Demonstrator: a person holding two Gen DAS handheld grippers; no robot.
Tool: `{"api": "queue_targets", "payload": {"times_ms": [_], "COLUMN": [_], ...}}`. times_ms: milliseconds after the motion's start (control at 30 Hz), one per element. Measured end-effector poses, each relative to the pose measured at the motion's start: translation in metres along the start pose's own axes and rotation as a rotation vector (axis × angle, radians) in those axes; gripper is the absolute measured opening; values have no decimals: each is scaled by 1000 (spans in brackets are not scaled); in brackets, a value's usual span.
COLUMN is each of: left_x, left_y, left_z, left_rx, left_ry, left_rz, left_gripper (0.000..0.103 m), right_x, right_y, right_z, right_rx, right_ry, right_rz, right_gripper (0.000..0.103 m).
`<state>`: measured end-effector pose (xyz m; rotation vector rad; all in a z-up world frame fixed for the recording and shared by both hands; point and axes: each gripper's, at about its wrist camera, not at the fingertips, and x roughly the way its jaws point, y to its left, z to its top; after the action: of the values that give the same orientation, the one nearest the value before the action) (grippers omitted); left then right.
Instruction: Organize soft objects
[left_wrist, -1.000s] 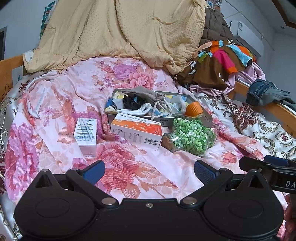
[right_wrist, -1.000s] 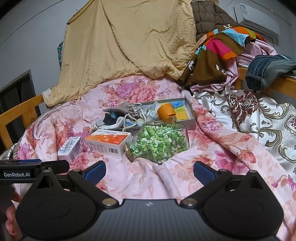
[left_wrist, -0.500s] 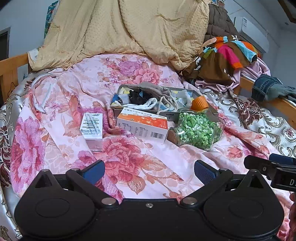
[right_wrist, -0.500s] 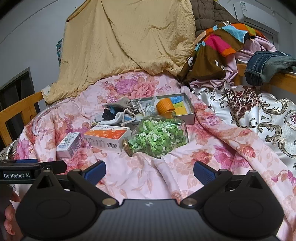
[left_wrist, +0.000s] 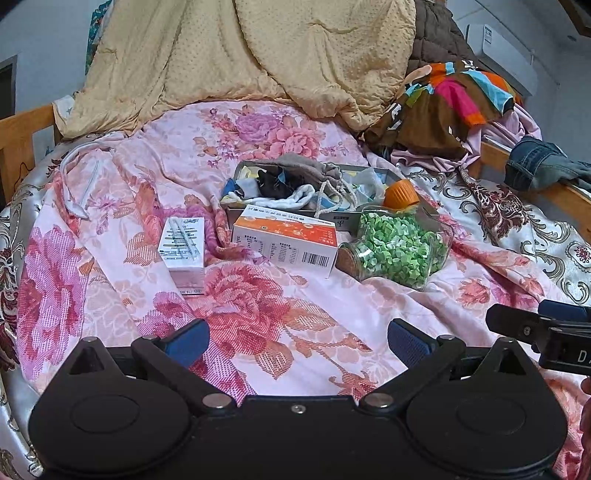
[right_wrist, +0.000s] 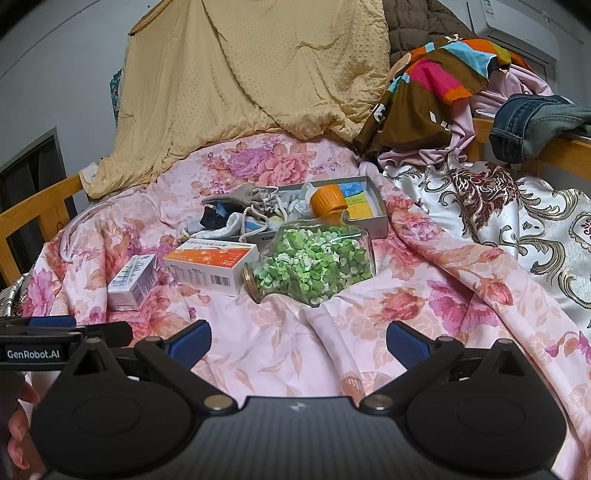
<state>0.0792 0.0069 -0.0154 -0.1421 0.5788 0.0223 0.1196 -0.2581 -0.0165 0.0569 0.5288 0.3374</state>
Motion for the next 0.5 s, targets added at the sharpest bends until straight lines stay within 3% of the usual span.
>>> {"api": "queue_targets", "payload": {"times_ms": [500], "left_x": [0], "left_y": [0], "left_z": [0], "left_rx": [-2], "left_ry": [1], "left_rz": [-1], "left_gripper": [102], "right_x": [1], "right_y": [0], "right_z": [-1], "right_rx": [-1], "right_ry": [4], "right_rz": [1], "right_gripper": [103]}}
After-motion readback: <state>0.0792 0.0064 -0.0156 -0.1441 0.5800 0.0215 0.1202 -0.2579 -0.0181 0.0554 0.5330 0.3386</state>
